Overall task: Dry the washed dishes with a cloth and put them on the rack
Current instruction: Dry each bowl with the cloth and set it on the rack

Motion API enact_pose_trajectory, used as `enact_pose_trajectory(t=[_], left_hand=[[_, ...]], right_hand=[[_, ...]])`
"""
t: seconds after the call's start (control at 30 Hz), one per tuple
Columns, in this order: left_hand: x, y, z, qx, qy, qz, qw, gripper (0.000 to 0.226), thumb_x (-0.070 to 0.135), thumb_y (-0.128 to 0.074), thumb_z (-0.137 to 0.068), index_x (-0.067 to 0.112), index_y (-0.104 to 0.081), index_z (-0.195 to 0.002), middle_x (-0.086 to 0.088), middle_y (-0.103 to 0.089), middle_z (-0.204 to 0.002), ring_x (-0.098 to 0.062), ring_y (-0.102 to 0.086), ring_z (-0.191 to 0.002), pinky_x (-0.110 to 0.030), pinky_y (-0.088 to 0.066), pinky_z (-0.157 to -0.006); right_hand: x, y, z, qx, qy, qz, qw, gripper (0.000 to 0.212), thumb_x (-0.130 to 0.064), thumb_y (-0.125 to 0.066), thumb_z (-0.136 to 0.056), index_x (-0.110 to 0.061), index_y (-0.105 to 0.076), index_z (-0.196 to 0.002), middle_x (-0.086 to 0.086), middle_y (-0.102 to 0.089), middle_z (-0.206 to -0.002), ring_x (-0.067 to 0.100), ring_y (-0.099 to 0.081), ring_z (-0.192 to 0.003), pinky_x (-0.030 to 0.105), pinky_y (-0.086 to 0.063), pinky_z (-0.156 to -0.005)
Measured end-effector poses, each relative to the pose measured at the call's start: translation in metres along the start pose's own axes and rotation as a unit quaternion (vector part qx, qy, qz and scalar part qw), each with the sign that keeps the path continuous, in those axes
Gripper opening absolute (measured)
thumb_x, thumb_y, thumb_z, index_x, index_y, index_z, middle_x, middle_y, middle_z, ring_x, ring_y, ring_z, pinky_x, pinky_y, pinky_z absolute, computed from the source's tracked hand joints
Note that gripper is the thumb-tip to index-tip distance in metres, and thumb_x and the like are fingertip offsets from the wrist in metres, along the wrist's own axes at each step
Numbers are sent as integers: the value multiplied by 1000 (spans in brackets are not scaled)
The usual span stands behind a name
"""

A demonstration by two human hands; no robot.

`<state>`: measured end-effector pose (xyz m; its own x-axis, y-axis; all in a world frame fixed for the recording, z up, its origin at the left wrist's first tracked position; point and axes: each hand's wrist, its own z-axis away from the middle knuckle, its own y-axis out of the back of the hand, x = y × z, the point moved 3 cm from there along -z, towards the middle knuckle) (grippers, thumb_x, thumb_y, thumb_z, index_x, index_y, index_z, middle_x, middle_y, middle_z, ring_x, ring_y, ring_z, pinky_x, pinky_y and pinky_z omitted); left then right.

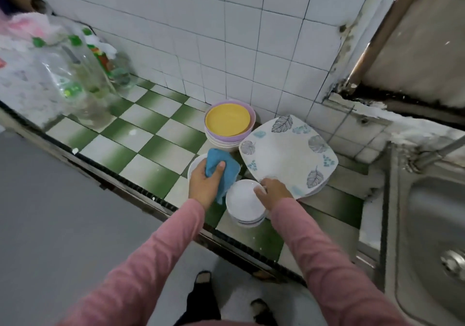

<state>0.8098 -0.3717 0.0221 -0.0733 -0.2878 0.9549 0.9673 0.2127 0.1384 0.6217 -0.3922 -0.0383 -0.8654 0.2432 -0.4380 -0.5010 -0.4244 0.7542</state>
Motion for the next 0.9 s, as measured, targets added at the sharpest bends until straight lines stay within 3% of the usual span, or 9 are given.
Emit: enact_pose_trajectory(t=[0.23, 0.3, 0.37, 0.4, 0.5, 0.63, 0.7, 0.9], left_hand=[[4, 11, -39, -84, -7, -42, 996, 24, 33, -62, -95, 21, -62, -116, -5, -68, -112, -25, -64, -105, -50, -52, -96], [3, 13, -46, -99, -18, -62, 993, 22, 28, -61, -96, 13, -62, -113, -8, -68, -106, -25, -65, -98, -38, -54, -91], [2, 12, -51, -112, -24, -65, 991, 16, 19, -59, -98, 5, -60, -106, -9, -65, -94, -14, -64, -81, -18, -53, -72], [3, 11, -51, -120, -26, -66, 990, 15, 17, -59, -98, 5, -60, -106, -7, -64, -91, -9, -61, -77, -14, -50, -65], [3, 8, -56, -133, -27, -72, 988, 16, 23, -61, -97, 11, -61, -108, -1, -65, -87, -8, -61, -77, -20, -49, -69], [3, 3, -59, -163, 9, -55, 985, 23, 22, -57, -99, 2, -60, -109, -12, -65, -93, -25, -63, -90, -32, -52, -82], [6, 2, -60, -160, -12, -83, 984, 22, 27, -61, -95, 7, -62, -106, -12, -69, -97, -29, -66, -96, -42, -53, -90], [18, 0, -61, -160, -59, -75, 983, 3, 24, -60, -96, 22, -60, -96, -1, -66, -92, -18, -61, -87, -40, -51, -89]], right_hand=[[-8, -12, -4, 29, -63, 66, 995, 38, -32, -40, -104, -19, -49, -138, 10, -48, -142, 30, -50, -127, 36, -42, -104], [-7, -11, -4, 36, -73, 65, 995, 37, -25, -36, -105, -19, -49, -139, 11, -49, -142, 31, -50, -126, 37, -42, -103], [-6, -9, -2, 45, -74, 69, 994, 37, -22, -36, -105, -20, -50, -139, 13, -52, -141, 31, -52, -125, 35, -42, -102], [-6, -9, -2, 49, -72, 71, 994, 36, -22, -36, -105, -21, -51, -138, 13, -54, -139, 31, -54, -124, 35, -42, -101], [-8, -8, 1, 59, -72, 75, 993, 34, -25, -36, -106, -21, -53, -135, 14, -58, -133, 32, -57, -117, 37, -45, -99], [-11, -6, 6, 74, -67, 71, 992, 30, -26, -36, -106, -19, -55, -128, 17, -61, -124, 33, -60, -109, 39, -49, -93], [-11, -5, 9, 84, -71, 57, 992, 31, -26, -37, -106, -19, -55, -129, 17, -62, -123, 34, -61, -108, 39, -50, -93], [-9, 8, 17, 140, -73, 24, 987, 29, -24, -35, -106, -14, -52, -128, 21, -64, -114, 37, -61, -100, 38, -47, -83]])
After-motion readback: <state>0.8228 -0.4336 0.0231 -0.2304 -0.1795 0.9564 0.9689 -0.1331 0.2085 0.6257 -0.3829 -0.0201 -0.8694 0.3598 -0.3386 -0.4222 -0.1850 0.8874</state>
